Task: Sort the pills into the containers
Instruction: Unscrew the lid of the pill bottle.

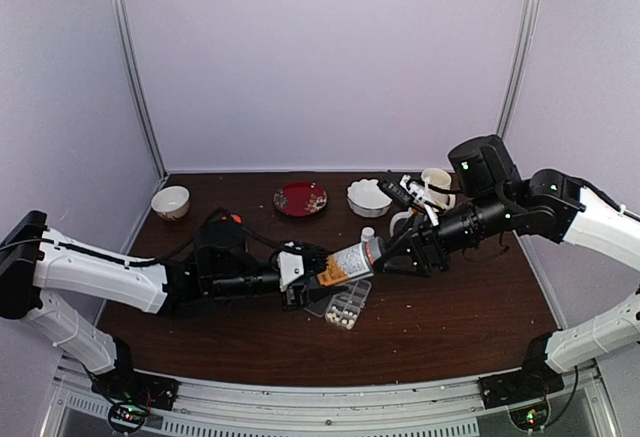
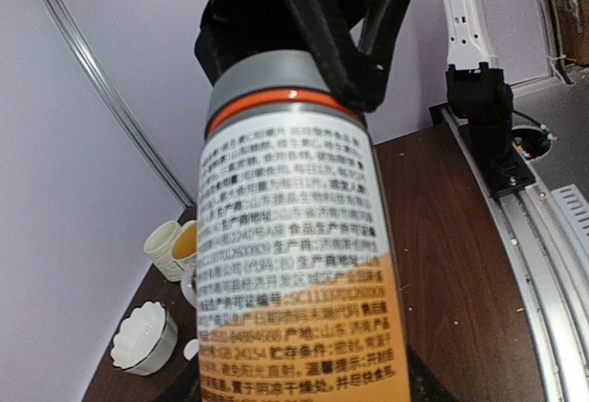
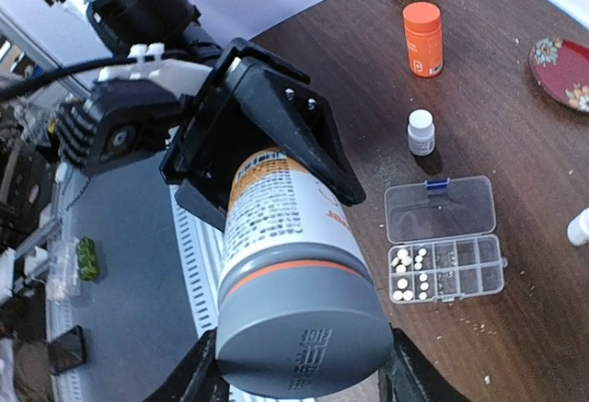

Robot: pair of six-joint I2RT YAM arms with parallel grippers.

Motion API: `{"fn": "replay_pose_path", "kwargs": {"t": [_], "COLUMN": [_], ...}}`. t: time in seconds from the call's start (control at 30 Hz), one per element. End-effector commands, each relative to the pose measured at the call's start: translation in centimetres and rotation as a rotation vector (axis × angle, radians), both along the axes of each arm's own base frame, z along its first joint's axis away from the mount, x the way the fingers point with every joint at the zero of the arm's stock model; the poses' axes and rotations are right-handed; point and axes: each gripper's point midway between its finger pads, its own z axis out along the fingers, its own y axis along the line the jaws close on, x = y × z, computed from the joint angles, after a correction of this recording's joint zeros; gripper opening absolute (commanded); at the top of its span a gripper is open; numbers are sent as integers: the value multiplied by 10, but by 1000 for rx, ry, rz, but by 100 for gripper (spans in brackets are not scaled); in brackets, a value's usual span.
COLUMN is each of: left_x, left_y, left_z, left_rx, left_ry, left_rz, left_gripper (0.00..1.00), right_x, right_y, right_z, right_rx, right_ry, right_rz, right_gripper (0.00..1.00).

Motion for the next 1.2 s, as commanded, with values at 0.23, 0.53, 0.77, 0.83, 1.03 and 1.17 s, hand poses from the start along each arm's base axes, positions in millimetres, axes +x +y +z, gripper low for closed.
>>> {"fn": "replay_pose_path", "kwargs": {"t": [0.23, 0.53, 0.77, 0.83, 1.03, 1.17], "left_x": [-35, -43, -49, -49, -39, -31], "left_y": [-8, -3, -3, -3, -2, 4], "left_z": [48, 58, 47, 45, 35, 32], "left_rx": [-123, -122, -69, -58, -19, -1], "left_ry": [280, 408, 410, 405, 345, 272], "left_rz": [-286, -406, -442, -441, -373, -306], "left_gripper": [28, 28, 28, 28, 27, 28], "right_x": [-14, -40, -42, -42, -55, -65], "right_y": [11, 5, 6, 6, 0, -10], "right_z": [7, -13, -10, -8, 38, 60], "right_rx": [-36, 15, 17, 23, 222, 315], "right_ry": [-691, -1411, -1593, -1599, -1294, -1008], "right_rz": [484, 886, 888, 864, 627, 495], "right_gripper": [24, 16, 33, 63, 100, 100]}}
